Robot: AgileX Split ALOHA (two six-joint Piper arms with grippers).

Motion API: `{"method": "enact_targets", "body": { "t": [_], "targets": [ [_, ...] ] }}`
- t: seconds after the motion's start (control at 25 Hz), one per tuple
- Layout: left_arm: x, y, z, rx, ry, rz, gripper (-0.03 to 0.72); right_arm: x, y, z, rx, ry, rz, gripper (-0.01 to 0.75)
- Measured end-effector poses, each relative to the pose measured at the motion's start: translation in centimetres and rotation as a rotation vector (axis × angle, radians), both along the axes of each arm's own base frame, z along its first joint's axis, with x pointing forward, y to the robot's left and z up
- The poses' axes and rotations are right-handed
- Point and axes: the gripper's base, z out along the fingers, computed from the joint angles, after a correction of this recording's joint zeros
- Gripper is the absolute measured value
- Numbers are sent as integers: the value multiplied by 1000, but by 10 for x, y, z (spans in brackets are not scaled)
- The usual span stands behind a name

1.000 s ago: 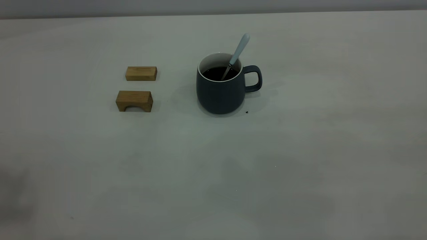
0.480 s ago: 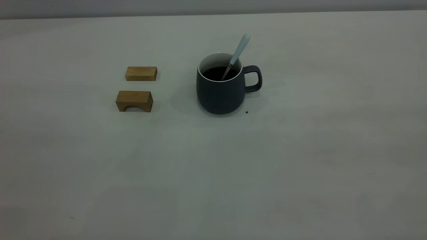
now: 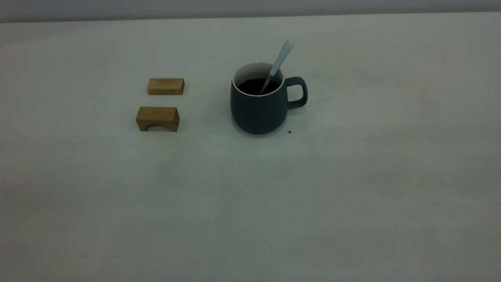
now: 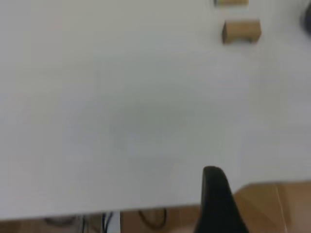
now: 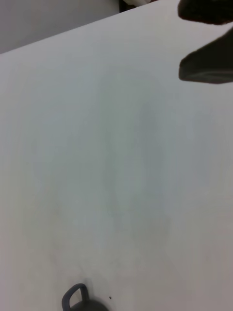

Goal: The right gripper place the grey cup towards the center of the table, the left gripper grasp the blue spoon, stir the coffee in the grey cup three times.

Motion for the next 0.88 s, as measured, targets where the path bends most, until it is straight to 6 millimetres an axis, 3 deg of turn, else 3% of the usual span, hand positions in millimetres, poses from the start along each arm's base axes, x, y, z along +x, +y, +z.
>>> {"method": "enact_targets", "body": {
  "t": [0.88],
  "targets": [
    [-6,0,-1,1,-42,-1,537,0,0,0,0,0,0,239]
  ]
}}
